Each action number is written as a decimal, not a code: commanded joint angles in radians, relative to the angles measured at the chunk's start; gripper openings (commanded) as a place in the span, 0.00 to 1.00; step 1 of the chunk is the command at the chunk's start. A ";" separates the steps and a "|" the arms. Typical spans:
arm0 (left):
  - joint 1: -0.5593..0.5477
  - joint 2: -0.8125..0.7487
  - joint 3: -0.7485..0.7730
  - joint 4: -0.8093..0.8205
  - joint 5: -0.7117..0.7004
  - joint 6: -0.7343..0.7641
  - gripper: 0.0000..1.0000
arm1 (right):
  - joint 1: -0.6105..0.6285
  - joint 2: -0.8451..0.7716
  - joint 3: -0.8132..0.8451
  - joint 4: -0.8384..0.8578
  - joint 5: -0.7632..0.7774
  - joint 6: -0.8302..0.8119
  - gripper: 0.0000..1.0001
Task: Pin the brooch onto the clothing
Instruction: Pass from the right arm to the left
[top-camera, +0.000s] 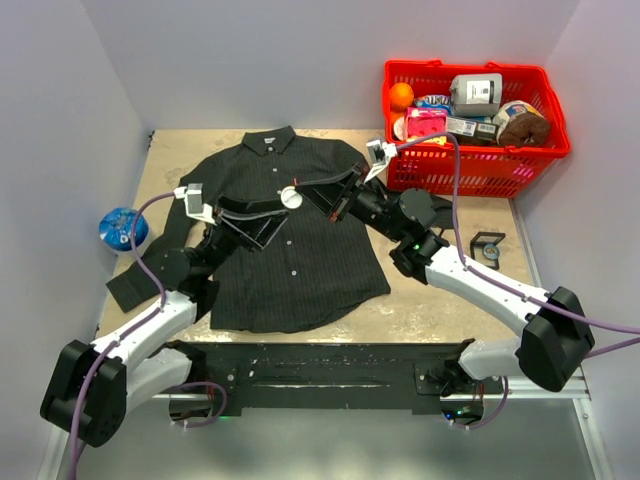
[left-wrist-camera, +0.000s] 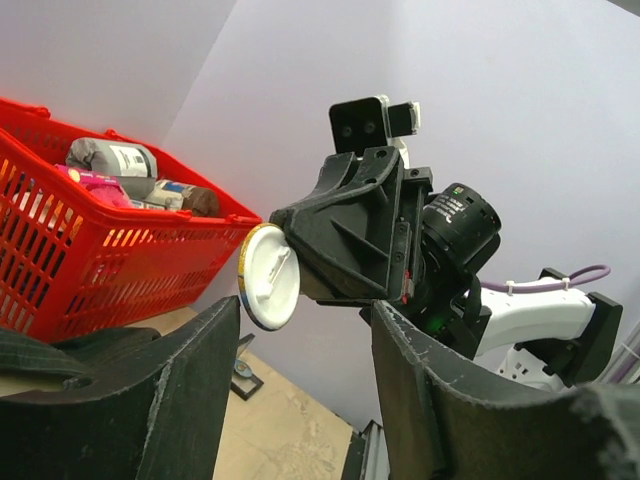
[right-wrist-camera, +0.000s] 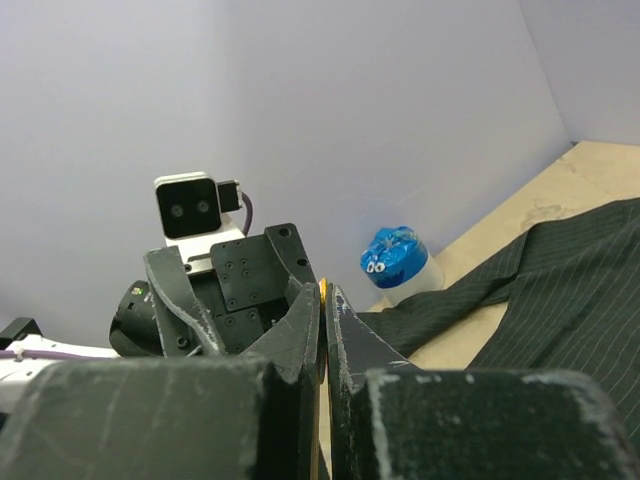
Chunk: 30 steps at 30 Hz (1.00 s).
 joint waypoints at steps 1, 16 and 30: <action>-0.015 0.017 0.013 0.055 -0.058 -0.004 0.57 | 0.001 -0.006 -0.007 0.055 0.014 0.011 0.00; -0.040 0.068 0.036 0.072 -0.084 -0.004 0.30 | 0.001 0.014 -0.009 0.063 0.003 0.018 0.00; -0.037 0.060 0.081 -0.142 -0.056 0.090 0.00 | 0.001 -0.009 -0.015 -0.043 -0.018 -0.022 0.00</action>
